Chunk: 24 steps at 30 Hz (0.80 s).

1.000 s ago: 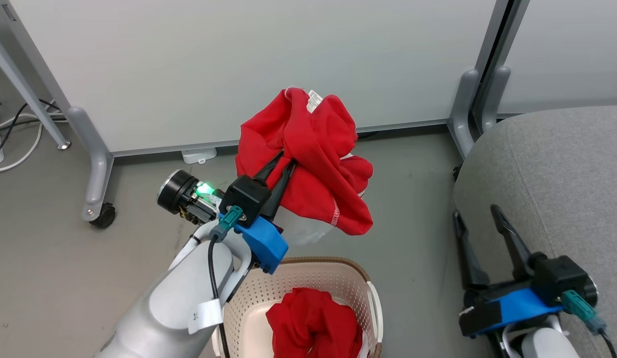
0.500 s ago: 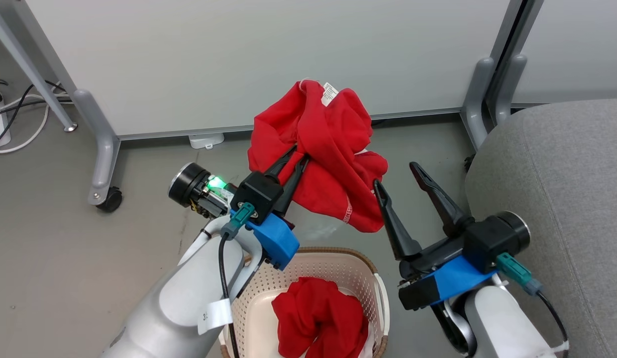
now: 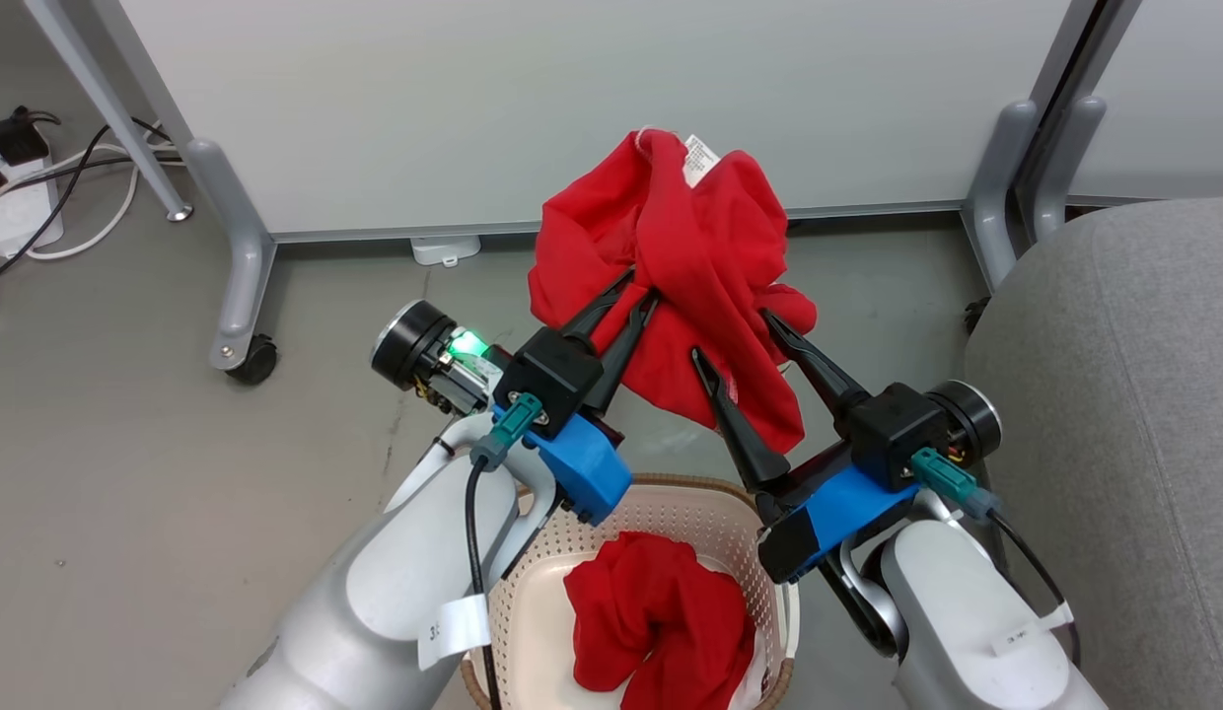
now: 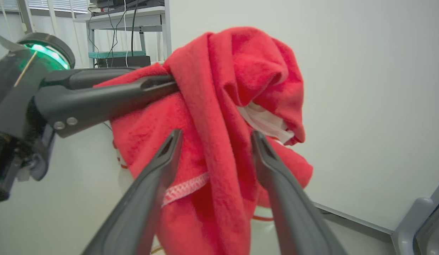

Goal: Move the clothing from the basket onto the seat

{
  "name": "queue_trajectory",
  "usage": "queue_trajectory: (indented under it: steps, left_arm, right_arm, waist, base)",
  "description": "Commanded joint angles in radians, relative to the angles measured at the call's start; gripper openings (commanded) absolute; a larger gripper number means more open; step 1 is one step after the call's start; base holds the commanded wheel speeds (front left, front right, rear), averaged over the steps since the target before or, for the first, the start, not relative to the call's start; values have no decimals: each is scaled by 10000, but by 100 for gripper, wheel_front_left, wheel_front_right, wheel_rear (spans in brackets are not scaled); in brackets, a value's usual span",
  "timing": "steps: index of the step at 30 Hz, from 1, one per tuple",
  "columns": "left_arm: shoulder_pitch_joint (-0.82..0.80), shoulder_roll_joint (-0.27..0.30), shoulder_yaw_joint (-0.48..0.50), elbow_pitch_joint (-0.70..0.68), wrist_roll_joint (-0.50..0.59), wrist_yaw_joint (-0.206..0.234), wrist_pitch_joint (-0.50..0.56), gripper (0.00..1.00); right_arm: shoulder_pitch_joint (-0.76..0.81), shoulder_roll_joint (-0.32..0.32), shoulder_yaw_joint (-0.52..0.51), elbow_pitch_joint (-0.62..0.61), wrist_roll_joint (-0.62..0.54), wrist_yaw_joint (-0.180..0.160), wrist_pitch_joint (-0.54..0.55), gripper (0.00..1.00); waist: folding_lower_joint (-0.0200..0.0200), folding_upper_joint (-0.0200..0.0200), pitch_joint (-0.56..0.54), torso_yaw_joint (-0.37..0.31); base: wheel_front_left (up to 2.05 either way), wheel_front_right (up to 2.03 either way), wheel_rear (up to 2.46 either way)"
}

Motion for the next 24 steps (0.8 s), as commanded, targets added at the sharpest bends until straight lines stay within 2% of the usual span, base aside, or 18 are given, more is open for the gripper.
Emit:
queue_trajectory:
  steps: [1, 9, 10, 12, 24]
  left_arm:
    - [-134, -32, 52, -65, 55, 3, -51, 0]
    - [-66, -153, -2, -159, 182, -98, -51, 0]
    - [-47, -161, 3, -155, 192, -101, -51, 0]
    - [-12, -175, 12, -143, 196, -123, -51, 0]
    - [69, -210, 155, -98, 293, -202, -51, 0]
  right_arm:
    - [-148, -53, 5, 47, 4, 3, -31, 100]
    - [-510, -29, 128, 833, 105, 5, -31, 100]
    - [-553, -24, 168, 934, 145, 5, -31, 49]
    - [-618, -19, 233, 1104, 204, 5, -30, 0]
    - [-670, 3, 288, 1277, 387, 5, -31, 0]
  waist:
    - [0, 0, 12, 25]
    - [0, 0, 26, 130]
    - [0, 0, 16, 131]
    - [0, 0, 6, 132]
    - [0, 0, -17, 69]
  base:
    - [0, 0, 0]
    - [0, 0, 0]
    - [0, 0, 0]
    - [0, 0, 0]
    - [0, 0, 0]
